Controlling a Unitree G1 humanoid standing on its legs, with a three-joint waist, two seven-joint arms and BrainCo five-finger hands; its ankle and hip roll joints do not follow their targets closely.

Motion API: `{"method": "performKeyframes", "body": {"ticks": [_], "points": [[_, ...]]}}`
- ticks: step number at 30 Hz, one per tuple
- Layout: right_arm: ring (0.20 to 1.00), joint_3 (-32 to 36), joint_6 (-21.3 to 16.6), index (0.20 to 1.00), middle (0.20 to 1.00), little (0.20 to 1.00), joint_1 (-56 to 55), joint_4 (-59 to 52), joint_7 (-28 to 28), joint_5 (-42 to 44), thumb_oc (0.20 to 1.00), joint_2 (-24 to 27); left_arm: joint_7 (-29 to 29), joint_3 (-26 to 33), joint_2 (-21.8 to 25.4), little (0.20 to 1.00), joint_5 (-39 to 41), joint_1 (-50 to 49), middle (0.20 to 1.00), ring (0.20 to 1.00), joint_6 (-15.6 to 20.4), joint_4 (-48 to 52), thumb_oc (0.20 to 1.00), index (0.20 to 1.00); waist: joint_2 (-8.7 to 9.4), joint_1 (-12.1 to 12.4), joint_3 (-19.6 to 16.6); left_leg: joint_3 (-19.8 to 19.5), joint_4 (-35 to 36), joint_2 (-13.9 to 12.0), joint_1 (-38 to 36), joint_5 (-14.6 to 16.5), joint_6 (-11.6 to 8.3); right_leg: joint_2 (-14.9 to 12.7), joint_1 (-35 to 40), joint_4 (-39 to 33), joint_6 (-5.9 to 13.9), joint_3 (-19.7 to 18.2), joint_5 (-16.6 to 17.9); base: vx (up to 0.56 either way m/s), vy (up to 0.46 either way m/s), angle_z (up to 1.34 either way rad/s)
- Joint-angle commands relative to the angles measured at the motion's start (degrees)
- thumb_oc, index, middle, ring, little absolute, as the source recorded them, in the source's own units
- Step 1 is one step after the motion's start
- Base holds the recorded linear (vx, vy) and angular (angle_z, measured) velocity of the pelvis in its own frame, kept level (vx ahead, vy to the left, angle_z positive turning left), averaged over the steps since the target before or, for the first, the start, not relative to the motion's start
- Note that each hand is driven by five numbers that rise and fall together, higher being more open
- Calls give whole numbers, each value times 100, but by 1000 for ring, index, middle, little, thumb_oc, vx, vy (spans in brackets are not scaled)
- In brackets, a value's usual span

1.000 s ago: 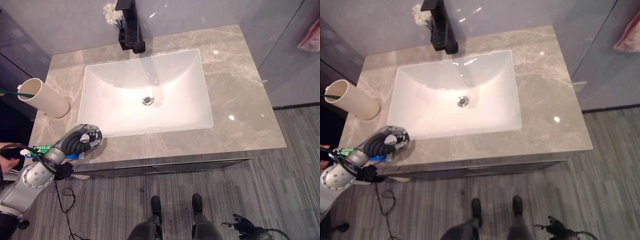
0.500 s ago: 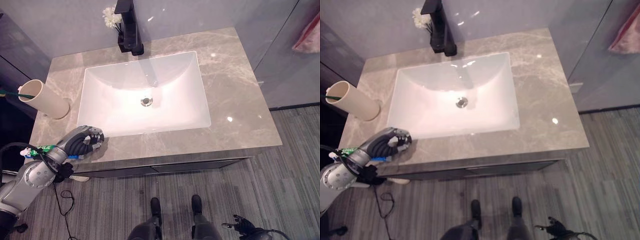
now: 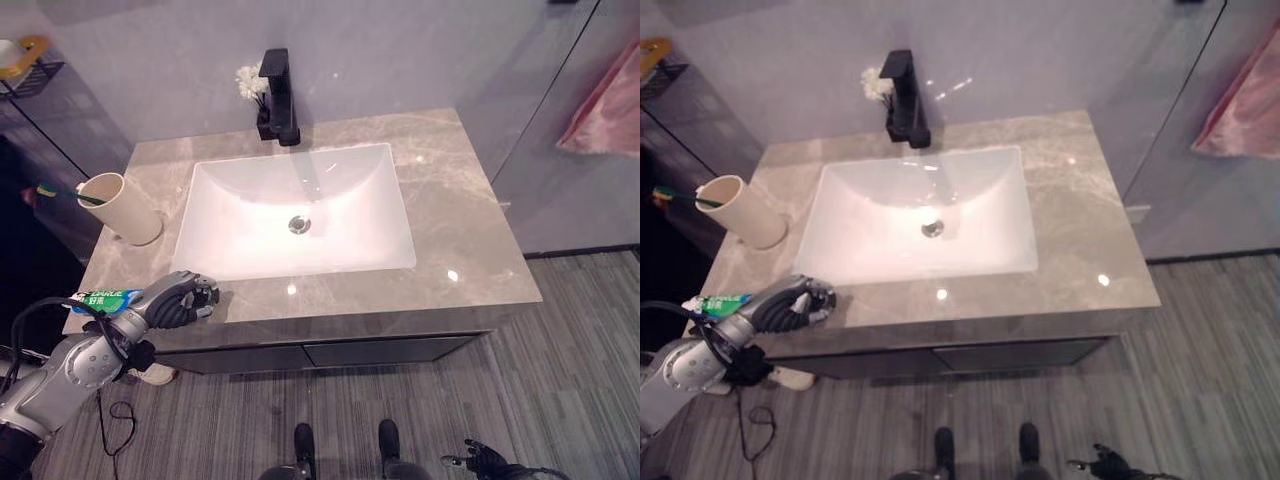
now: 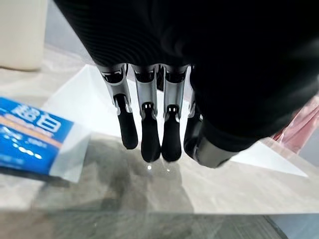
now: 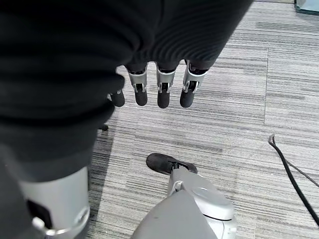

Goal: Put brush and paste in cup on sink, flatten towel.

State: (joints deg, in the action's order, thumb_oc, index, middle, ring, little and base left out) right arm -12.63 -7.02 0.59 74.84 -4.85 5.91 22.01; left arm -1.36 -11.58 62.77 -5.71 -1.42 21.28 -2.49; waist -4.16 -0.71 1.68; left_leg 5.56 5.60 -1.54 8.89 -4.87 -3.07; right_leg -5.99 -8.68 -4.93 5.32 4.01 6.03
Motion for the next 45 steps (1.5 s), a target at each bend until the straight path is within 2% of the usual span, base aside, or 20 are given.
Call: {"method": "performKeyframes", "body": {"ticks": [1,3,11,16,20,23,24,27,29,30,31,34,37,38,40,41,42,43,44,45], "points": [[1000,-95,59,1000,1000,1000,-103,178,70,-51,1000,-130,243,475,92,1000,-151,76,1000,1000,154,295,1000,1000,198,14,-90,-41,-60,53,17,161,-113,-529,56,-7,585,-9,87,6,15,7],[1000,-88,108,1000,1000,1000,-102,309,65,-110,1000,-177,363,825,128,1000,-118,-3,1000,1000,154,475,1000,1000,229,56,-157,-131,-60,86,19,150,-121,-571,137,-7,591,101,83,13,18,15],[1000,-147,169,1000,1000,1000,-3,353,21,-264,1000,-182,455,1595,266,1000,51,-296,1000,1000,131,757,1000,1000,286,192,-230,-335,-60,184,-20,153,-105,-689,357,17,601,379,77,17,25,19],[1000,-224,154,1000,1000,1000,115,233,11,-308,1000,-191,466,1963,195,1000,172,-568,1000,1000,98,762,1000,1000,342,255,-210,-374,-60,222,-80,153,-81,-726,433,106,601,464,56,13,29,13],[1000,-268,154,1000,1000,1000,176,115,21,-327,1000,-217,472,2089,89,1000,168,-664,1000,1000,43,804,1000,1000,396,319,-97,-449,-60,342,-171,188,20,-829,434,379,621,520,-30,6,100,12],[1000,-311,160,1000,1000,1000,150,57,10,-389,1000,-254,506,2193,11,1000,184,-738,1000,1000,31,793,1000,1000,480,333,-53,-404,-60,446,-195,214,87,-952,380,492,676,494,72,-17,121,4],[1000,-385,171,1000,1000,1000,166,59,2,-520,1000,-276,522,2182,-45,1000,215,-718,1000,1000,22,787,1000,1000,526,328,-1,-348,-60,504,-198,243,126,-1041,291,608,736,480,221,-42,145,-3],[1000,-411,171,1000,1000,1000,230,21,11,-547,1000,-267,484,2154,-38,1000,237,-716,1000,1000,33,858,1000,1000,551,333,141,-233,-60,515,-191,254,179,-1083,32,1077,710,481,183,-71,133,-4],[1000,-485,122,1000,1000,1000,271,-55,16,-478,1000,-306,443,2094,-34,1000,216,-694,1000,1000,6,809,1000,1000,536,253,268,-150,-60,430,-180,189,196,-719,-129,1433,582,402,-81,-93,108,-23],[1000,-540,103,1000,1000,1000,264,-2,2,-441,1000,-313,420,2041,-47,1000,198,-681,1000,1000,6,757,1000,1000,500,249,291,-81,-60,376,-189,149,229,-318,-257,1736,419,440,-388,-35,58,-44],[1000,-542,101,1000,1000,1000,266,2,1,-439,1000,-312,421,2037,-49,1000,197,-678,1000,1000,8,753,1000,1000,501,258,288,-72,-60,370,-188,158,222,-315,-280,1775,410,429,-413,-25,58,-59],[1000,-635,54,1000,1000,1000,186,91,-40,-434,1000,-352,396,2123,-136,1000,219,-748,1000,1000,3,761,1000,1000,503,253,231,33,-60,380,-201,156,263,227,-370,2017,217,460,-757,2,31,-31],[1000,-710,36,1000,1000,1000,142,146,-34,-487,1000,-367,405,2183,-208,1000,188,-836,1000,1000,2,730,1000,1000,535,224,201,102,-60,418,-234,148,247,399,-255,1742,132,435,-789,15,-10,-18],[1000,-746,38,1000,1000,1000,113,196,-50,-529,1000,-346,399,2185,-292,1000,238,-840,1000,1000,7,730,1000,1000,507,197,200,54,-60,421,-278,125,229,613,-250,1550,37,182,-788,47,-53,-16],[1000,-727,51,1000,1000,1000,43,225,-45,-560,1000,-292,371,2110,-352,1000,253,-831,1000,1000,1,695,1000,1000,508,190,186,32,-60,459,-314,138,221,645,-90,1179,-13,84,-715,57,-66,-6],[1000,-630,60,1000,1000,1000,-11,200,-36,-522,1000,-178,341,1975,-465,1000,302,-692,1000,1000,-7,658,1000,1000,476,167,220,0,-286,513,-258,194,197,616,55,868,-39,91,-643,-20,-52,6],[1000,-575,56,1000,1000,1000,-3,173,-24,-475,1000,-43,321,1814,-564,1000,343,-485,1000,1000,-7,631,1000,1000,450,138,356,-1,-915,595,41,325,78,516,113,730,-75,170,-556,-89,-44,24],[1000,-518,39,1000,1000,1000,0,146,-12,-429,1000,34,313,1696,-556,1000,332,-335,1000,1000,-1,643,1000,1000,449,111,415,58,-1225,560,233,396,-57,443,174,647,-74,255,-518,-130,-5,93],[1000,-494,32,1000,1000,1000,15,110,5,-399,1000,80,337,1628,-552,1000,320,-245,1000,1000,7,583,1000,1000,437,55,438,219,-1257,374,293,370,-156,395,196,624,-78,296,-510,-99,40,113],[1000,-414,40,1000,1000,1000,0,95,36,-363,1000,125,336,1565,-540,1000,293,-124,1000,1000,19,624,1000,1000,466,34,426,417,-1273,20,321,360,-216,296,275,526,-56,384,-477,-44,83,102]]}}
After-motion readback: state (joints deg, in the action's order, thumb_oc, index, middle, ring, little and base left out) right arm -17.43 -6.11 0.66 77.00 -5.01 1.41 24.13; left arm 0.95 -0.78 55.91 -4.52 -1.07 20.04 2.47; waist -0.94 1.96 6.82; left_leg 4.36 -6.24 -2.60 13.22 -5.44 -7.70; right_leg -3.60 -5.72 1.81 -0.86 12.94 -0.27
